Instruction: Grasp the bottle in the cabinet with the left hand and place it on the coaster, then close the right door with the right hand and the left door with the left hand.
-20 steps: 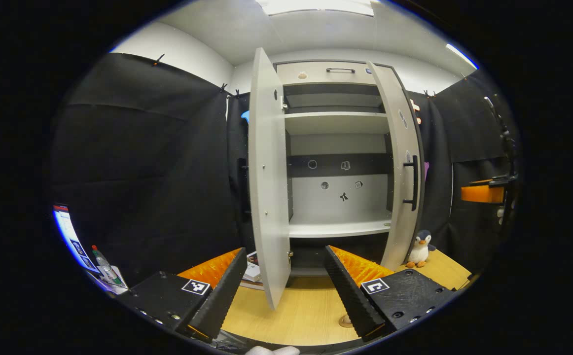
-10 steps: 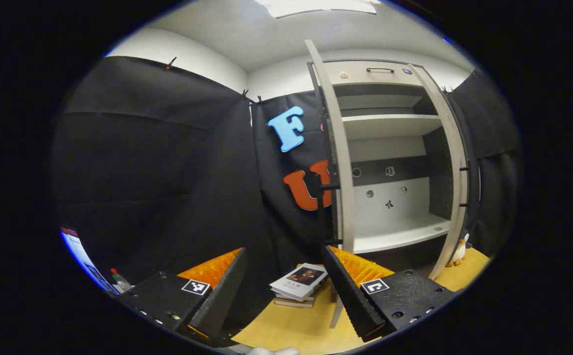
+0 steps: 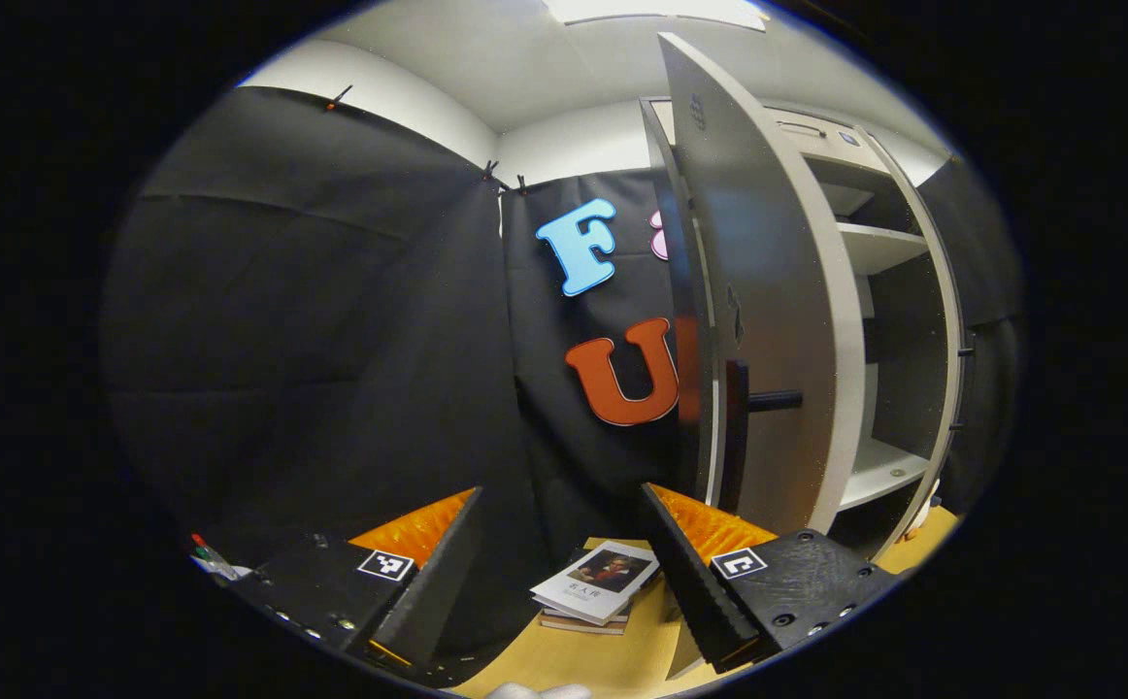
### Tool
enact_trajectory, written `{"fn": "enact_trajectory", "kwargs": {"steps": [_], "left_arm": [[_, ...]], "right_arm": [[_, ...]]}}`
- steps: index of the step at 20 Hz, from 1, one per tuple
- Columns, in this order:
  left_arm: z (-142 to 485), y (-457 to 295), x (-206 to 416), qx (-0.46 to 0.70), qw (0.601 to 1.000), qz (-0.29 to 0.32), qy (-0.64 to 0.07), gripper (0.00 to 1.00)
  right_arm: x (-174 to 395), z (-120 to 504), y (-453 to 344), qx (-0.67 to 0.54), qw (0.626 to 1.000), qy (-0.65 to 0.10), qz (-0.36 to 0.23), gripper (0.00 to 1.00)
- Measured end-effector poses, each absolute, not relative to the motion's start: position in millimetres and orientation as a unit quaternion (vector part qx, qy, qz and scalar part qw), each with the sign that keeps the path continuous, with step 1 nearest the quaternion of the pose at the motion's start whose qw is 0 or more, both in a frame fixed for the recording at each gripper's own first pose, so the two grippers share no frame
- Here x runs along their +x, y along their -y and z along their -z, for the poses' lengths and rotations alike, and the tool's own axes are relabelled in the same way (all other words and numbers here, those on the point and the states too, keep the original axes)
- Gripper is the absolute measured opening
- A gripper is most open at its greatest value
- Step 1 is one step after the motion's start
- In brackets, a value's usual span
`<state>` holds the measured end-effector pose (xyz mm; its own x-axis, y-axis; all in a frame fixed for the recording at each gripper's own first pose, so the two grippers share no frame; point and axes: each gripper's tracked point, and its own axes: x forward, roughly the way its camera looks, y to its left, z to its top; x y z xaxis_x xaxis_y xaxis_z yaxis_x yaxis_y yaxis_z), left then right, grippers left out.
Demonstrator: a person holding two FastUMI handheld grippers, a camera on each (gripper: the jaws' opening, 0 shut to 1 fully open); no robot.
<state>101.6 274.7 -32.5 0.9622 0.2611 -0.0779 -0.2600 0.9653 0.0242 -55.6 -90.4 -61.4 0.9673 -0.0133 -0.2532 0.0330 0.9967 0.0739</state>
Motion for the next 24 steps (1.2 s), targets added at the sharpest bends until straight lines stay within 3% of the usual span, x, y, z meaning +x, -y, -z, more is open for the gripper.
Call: {"fn": "enact_trajectory", "kwargs": {"steps": [4,9,11,13,14,15,16,24], "left_arm": [[27.3,-259.8,109.6,0.006,0.993,-0.109,-0.035,0.97],[27.2,-258.0,108.8,0.007,0.993,-0.111,-0.029,0.89],[26.6,-251.1,110.3,0.005,0.993,-0.109,-0.034,0.95],[25.0,-247.0,108.4,0.012,0.993,-0.108,-0.036,0.83],[24.9,-241.4,108.0,0.013,0.994,-0.105,-0.038,0.9],[22.4,-233.3,108.2,0.013,0.994,-0.1,-0.039,0.83],[22.3,-226.4,107.8,0.01,0.994,-0.097,-0.04,0.89],[20.6,-173.9,113.3,0.011,0.996,-0.08,-0.038,0.9]], "right_arm": [[-57.4,58.5,88.0,0.042,0.991,-0.126,0.012,0.8],[-53.5,55.8,88.3,0.036,0.992,-0.123,0.001,0.8],[-50.0,54.9,88.7,0.04,0.992,-0.122,-0.005,0.8],[-46.0,57.0,87.3,0.043,0.991,-0.125,-0.012,0.8],[-45.3,56.6,87.5,0.042,0.991,-0.122,-0.015,0.8],[-44.0,56.0,87.2,0.041,0.992,-0.12,-0.017,0.8],[-42.3,57.8,86.1,0.041,0.992,-0.12,-0.02,0.8],[-28.1,51.3,95.6,0.036,0.992,-0.118,-0.039,0.8]]}}
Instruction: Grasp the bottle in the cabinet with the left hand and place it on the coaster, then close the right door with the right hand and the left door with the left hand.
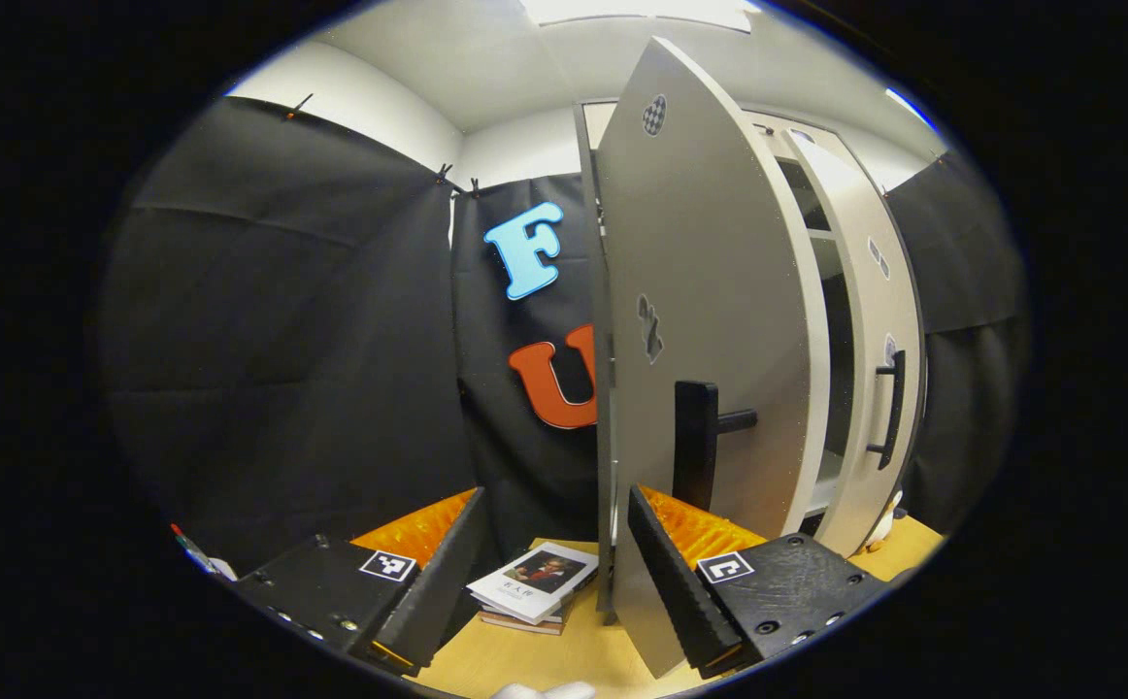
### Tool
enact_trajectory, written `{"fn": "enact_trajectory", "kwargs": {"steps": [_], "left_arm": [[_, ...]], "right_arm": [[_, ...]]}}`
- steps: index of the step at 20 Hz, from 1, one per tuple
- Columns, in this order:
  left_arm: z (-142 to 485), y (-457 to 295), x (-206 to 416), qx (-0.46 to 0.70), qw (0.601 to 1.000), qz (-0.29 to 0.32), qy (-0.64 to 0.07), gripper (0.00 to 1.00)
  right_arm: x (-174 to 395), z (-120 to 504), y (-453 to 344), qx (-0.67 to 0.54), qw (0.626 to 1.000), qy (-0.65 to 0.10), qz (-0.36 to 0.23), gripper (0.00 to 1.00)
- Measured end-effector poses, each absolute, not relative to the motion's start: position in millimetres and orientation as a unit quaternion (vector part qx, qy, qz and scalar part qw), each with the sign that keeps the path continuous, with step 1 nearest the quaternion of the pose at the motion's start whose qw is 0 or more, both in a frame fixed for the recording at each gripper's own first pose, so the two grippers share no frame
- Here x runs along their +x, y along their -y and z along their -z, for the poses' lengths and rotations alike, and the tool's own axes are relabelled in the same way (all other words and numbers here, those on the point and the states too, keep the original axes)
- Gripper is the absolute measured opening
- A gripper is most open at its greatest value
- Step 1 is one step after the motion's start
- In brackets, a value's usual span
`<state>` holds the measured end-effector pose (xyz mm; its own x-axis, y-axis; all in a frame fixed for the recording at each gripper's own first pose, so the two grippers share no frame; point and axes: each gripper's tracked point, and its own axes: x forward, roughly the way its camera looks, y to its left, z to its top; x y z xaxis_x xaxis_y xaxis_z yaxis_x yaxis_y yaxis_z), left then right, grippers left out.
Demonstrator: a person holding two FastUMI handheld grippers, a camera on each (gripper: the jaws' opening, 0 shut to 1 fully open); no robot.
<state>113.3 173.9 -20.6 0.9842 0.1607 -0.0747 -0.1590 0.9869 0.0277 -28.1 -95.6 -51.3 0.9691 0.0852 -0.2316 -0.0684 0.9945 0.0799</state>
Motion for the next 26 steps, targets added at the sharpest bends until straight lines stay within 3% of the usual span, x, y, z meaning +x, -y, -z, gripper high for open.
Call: {"fn": "enact_trajectory", "kwargs": {"steps": [5,6,7,10,14,18,26], "left_arm": [[20.7,-131.5,128.8,0.003,0.998,-0.053,-0.039,0.89],[18.6,-121.8,133.3,0.002,0.998,-0.048,-0.036,0.84],[17.0,-112.7,138.4,0.003,0.999,-0.043,-0.033,0.9],[8.0,-94.2,152.5,0.011,0.999,-0.041,-0.022,0.94],[4.3,-84.8,156.8,0.012,0.999,-0.042,-0.021,0.95],[4.4,-85.9,142.5,0.016,0.999,-0.046,-0.023,0.95],[-6.6,-48.1,76.6,0.03,0.999,0.004,-0.02,0.95]], "right_arm": [[-30.4,49.9,101.7,0.032,0.991,-0.121,-0.037,0.8],[-29.9,49.1,104.2,0.031,0.992,-0.12,-0.035,0.8],[-29.3,48.4,107.6,0.031,0.992,-0.119,-0.031,0.8],[-35.3,48.6,113.7,0.043,0.992,-0.117,-0.022,0.8],[-41.3,41.1,122.4,0.047,0.993,-0.107,-0.005,0.8],[-39.8,36.4,120.7,0.049,0.993,-0.105,-0.006,0.8],[-27.9,17.8,93.9,0.048,0.996,-0.078,-0.011,0.8]]}}
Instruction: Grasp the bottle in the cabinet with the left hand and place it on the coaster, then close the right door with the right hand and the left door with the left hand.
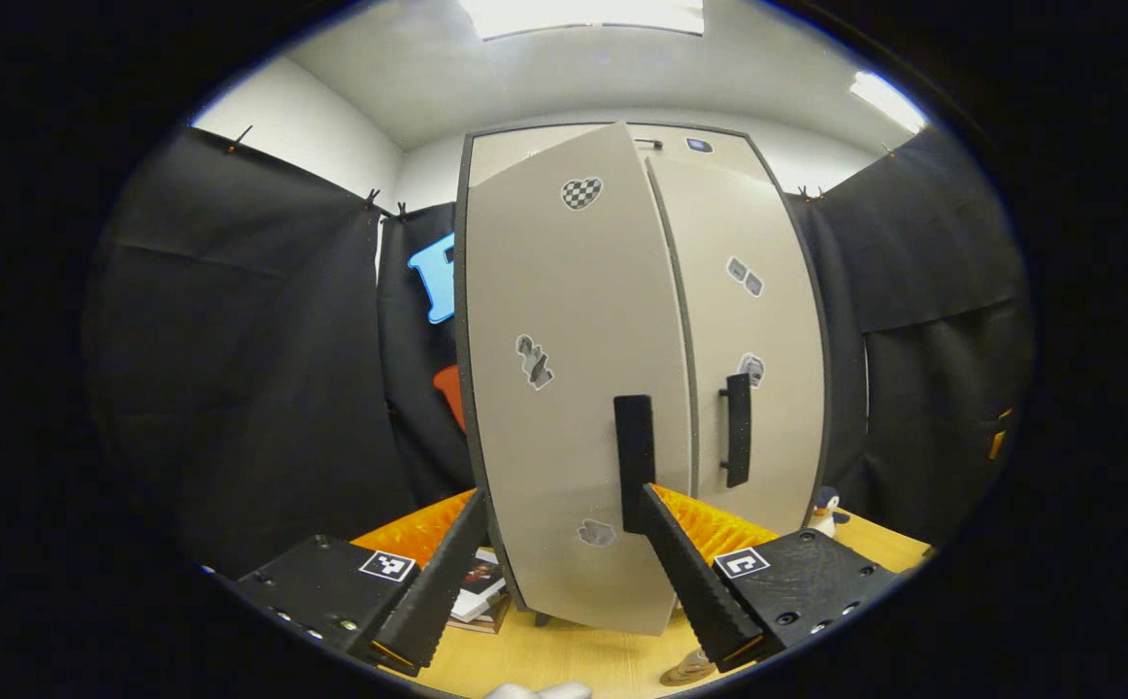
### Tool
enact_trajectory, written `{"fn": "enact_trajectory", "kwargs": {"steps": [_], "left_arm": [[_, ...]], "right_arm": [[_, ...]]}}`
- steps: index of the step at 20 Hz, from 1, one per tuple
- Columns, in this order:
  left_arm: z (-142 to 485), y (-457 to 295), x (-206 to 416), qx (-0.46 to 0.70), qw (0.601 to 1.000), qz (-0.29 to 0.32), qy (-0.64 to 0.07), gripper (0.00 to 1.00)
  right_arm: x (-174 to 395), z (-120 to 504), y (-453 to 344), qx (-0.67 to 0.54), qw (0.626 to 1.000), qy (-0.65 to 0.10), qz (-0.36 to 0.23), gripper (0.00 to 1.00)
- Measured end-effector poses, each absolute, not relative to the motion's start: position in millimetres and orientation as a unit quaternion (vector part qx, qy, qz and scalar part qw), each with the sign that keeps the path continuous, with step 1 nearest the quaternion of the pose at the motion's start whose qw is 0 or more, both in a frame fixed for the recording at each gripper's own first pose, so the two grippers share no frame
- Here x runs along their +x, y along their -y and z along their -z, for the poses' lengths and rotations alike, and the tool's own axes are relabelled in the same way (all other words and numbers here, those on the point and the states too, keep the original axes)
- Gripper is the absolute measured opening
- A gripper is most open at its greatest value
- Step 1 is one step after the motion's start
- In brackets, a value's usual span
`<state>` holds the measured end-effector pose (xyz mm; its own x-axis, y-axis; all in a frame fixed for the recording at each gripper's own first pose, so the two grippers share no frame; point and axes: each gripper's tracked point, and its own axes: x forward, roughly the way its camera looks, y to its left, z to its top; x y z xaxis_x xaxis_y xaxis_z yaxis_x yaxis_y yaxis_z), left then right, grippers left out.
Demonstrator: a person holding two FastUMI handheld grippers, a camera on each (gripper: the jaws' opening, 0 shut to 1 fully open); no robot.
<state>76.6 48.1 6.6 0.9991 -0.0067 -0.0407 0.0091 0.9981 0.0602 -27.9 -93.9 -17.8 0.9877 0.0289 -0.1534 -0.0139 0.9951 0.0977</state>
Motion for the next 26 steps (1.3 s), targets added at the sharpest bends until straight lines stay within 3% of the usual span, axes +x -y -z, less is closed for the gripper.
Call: {"fn": "enact_trajectory", "kwargs": {"steps": [6,11,17,26], "left_arm": [[6.9,-35.0,0.2,0.015,0.999,0.007,-0.037,0.96],[24.4,-52.0,-49.9,-0.009,0.998,-0.036,-0.055,0.96],[17.1,-60.2,-56.2,0.018,0.998,-0.049,-0.042,0.96],[11.8,-43.3,-45.1,0.009,0.999,-0.018,-0.034,0.96]], "right_arm": [[-21.4,6.4,67.0,0.045,0.997,-0.052,-0.015,0.8],[-25.9,1.0,52.8,0.03,0.999,-0.027,-0.01,0.81],[-28.4,11.5,37.2,0.028,0.999,-0.03,-0.009,0.82],[-37.2,13.4,38.9,0.021,0.999,-0.029,0.002,0.82]]}}
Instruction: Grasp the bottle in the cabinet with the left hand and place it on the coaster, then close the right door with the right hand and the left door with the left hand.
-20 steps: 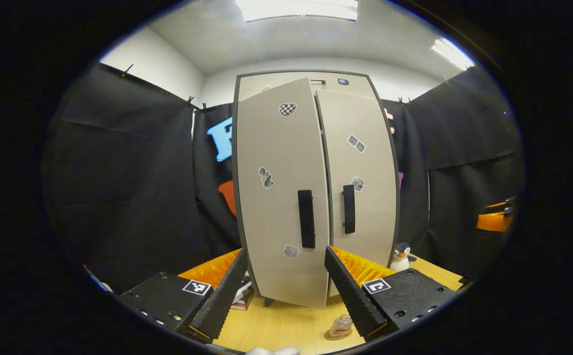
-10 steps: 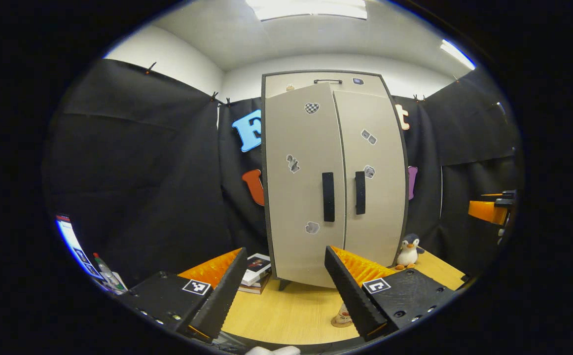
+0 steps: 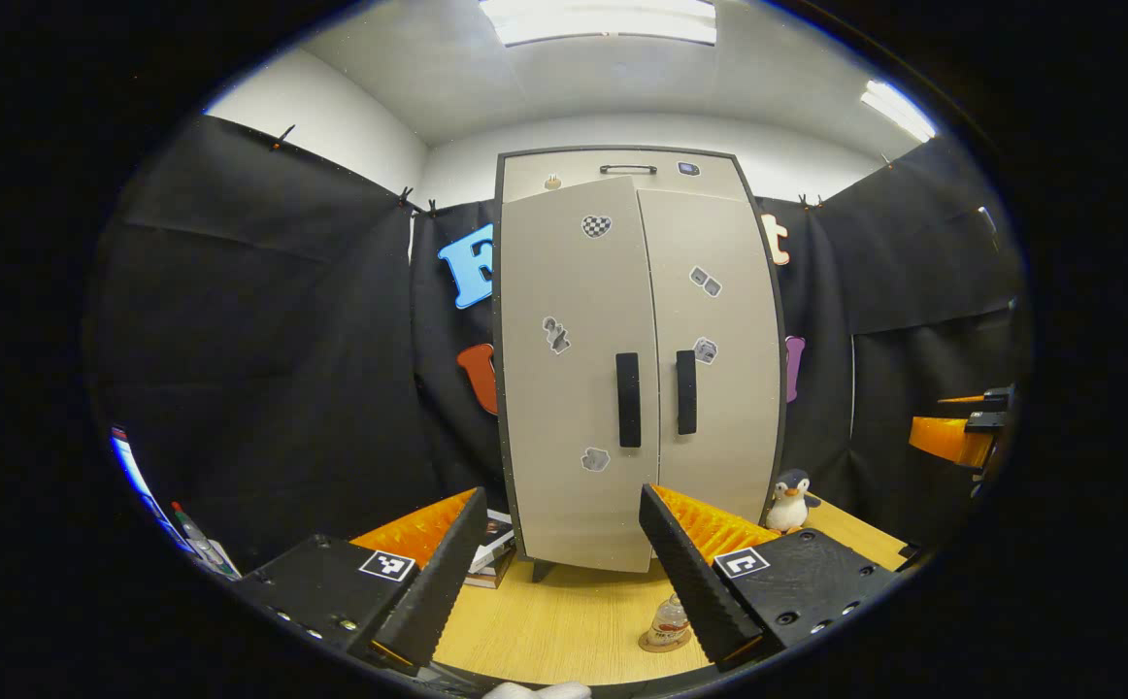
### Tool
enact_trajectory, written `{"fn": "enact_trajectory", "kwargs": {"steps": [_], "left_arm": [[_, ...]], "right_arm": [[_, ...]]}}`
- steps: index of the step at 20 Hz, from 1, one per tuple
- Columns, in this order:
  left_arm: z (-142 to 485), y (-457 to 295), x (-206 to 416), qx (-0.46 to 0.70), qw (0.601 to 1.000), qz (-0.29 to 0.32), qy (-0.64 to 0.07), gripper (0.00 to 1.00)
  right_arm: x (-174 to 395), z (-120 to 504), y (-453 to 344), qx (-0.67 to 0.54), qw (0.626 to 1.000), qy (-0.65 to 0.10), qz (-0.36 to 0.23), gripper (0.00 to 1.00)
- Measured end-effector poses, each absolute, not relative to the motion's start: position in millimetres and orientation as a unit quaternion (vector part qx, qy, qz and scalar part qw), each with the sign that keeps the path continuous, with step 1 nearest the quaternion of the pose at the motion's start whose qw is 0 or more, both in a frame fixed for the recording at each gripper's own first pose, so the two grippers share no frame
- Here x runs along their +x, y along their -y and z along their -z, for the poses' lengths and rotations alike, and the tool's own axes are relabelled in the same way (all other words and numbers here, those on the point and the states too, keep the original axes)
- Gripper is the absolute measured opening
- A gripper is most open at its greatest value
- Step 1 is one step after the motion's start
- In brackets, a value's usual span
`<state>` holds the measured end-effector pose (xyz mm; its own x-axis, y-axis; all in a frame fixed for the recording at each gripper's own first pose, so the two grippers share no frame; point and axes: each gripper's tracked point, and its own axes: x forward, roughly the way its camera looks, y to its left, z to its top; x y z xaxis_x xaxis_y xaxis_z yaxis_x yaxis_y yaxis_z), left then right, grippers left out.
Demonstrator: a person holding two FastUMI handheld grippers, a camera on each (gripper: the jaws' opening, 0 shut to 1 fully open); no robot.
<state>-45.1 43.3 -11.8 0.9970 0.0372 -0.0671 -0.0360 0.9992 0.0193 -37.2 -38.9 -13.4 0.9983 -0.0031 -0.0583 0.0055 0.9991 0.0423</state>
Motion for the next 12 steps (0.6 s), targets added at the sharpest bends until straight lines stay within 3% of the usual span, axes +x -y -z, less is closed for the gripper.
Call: {"fn": "enact_trajectory", "kwargs": {"steps": [12], "left_arm": [[13.4,-46.3,-48.7,0.015,0.999,-0.024,-0.037,0.96]], "right_arm": [[-34.1,19.0,28.2,0.025,0.999,-0.034,-0.012,0.82]]}}
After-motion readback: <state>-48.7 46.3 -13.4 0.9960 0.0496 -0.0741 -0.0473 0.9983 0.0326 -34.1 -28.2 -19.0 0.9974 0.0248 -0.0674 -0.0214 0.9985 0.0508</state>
